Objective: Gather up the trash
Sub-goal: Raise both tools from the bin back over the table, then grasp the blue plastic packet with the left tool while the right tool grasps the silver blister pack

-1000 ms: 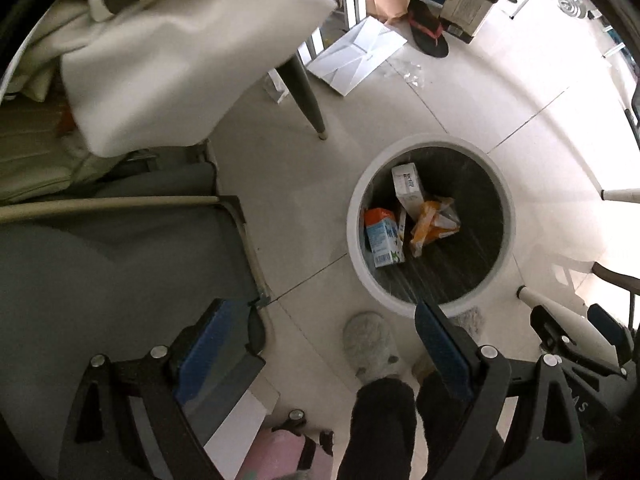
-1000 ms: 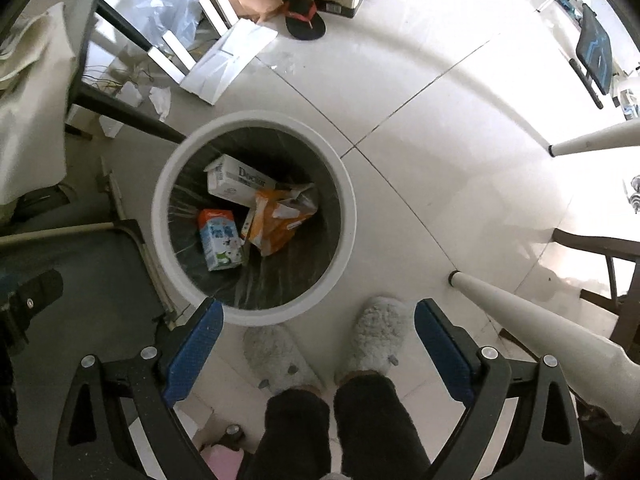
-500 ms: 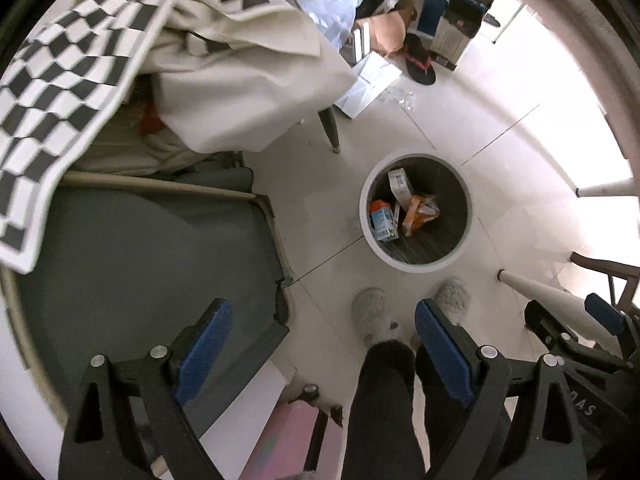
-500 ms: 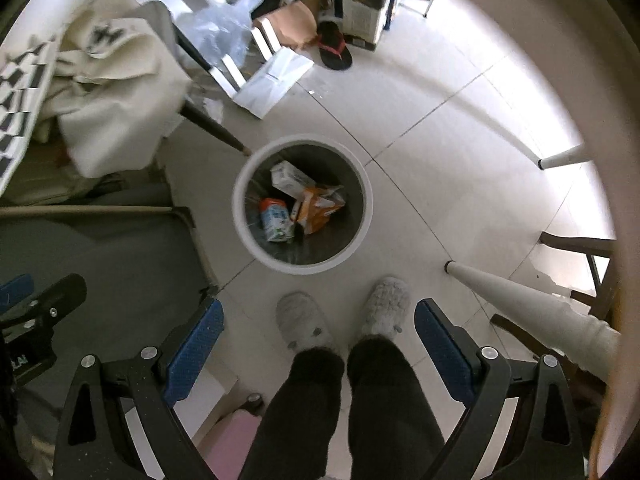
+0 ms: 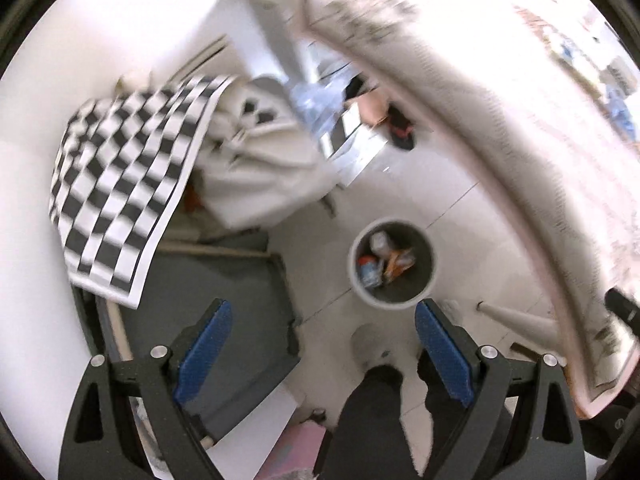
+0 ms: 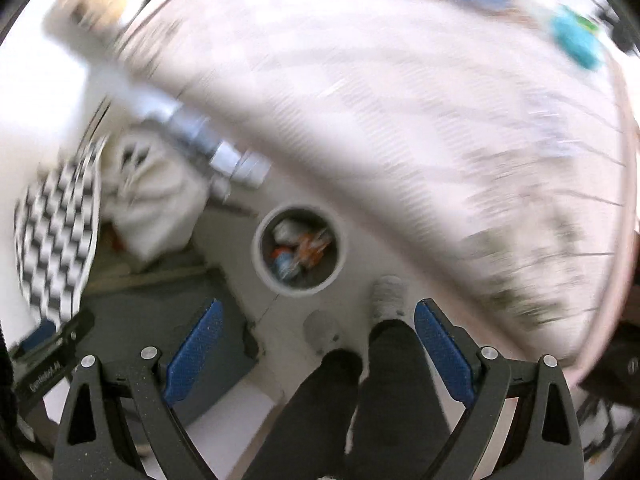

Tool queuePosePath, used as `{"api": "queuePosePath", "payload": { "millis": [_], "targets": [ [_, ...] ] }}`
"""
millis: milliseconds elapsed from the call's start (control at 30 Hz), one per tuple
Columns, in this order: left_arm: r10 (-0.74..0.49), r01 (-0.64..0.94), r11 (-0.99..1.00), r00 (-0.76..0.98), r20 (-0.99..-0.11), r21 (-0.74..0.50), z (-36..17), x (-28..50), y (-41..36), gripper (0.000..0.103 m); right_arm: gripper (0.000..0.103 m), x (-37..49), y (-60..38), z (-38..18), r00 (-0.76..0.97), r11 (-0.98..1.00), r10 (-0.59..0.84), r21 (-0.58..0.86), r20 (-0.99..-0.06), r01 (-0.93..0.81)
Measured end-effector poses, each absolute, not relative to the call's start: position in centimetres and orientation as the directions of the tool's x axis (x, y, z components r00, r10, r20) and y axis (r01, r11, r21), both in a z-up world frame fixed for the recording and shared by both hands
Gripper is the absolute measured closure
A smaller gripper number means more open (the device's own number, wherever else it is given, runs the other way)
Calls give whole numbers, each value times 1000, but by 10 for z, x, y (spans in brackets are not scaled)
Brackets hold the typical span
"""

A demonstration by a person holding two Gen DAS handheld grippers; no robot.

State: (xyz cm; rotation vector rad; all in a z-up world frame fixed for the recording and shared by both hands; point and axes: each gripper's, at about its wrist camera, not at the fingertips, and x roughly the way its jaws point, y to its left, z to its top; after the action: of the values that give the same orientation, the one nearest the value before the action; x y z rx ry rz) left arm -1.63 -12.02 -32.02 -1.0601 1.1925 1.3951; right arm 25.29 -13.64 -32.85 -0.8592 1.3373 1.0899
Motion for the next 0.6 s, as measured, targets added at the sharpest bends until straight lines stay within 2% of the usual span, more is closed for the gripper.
{"api": "queuePosePath", "payload": {
  "millis": [100, 233, 433, 533, 567, 600],
  "targets": [
    [151, -993, 21, -109, -982, 113, -315, 35, -91, 9, 5, 340, -117, -321, -1, 429, 118, 52, -993, -902],
    [139, -989, 117, -73, -988, 90, -329, 118, -54, 9, 5, 427, -93, -336, 28, 503, 85, 18, -996, -864],
    [46, -982, 181, -40, -998, 48, -364, 203, -19, 9, 6, 466, -65, -367, -35, 490, 33, 46, -999, -870],
    [10, -982, 177, -59, -998, 60, -377, 218, -11, 9, 13, 465, -53, -379, -46, 468, 20, 50, -999, -882],
    [1, -982, 176, -71, -997, 70, -380, 221, -8, 9, 24, 464, -48, -384, -25, 459, 3, 24, -1000, -888],
    [-6, -982, 175, -79, -997, 77, -382, 224, -6, 9, 27, 462, -45, -385, -6, 454, 0, 5, -1000, -891]
  ]
}}
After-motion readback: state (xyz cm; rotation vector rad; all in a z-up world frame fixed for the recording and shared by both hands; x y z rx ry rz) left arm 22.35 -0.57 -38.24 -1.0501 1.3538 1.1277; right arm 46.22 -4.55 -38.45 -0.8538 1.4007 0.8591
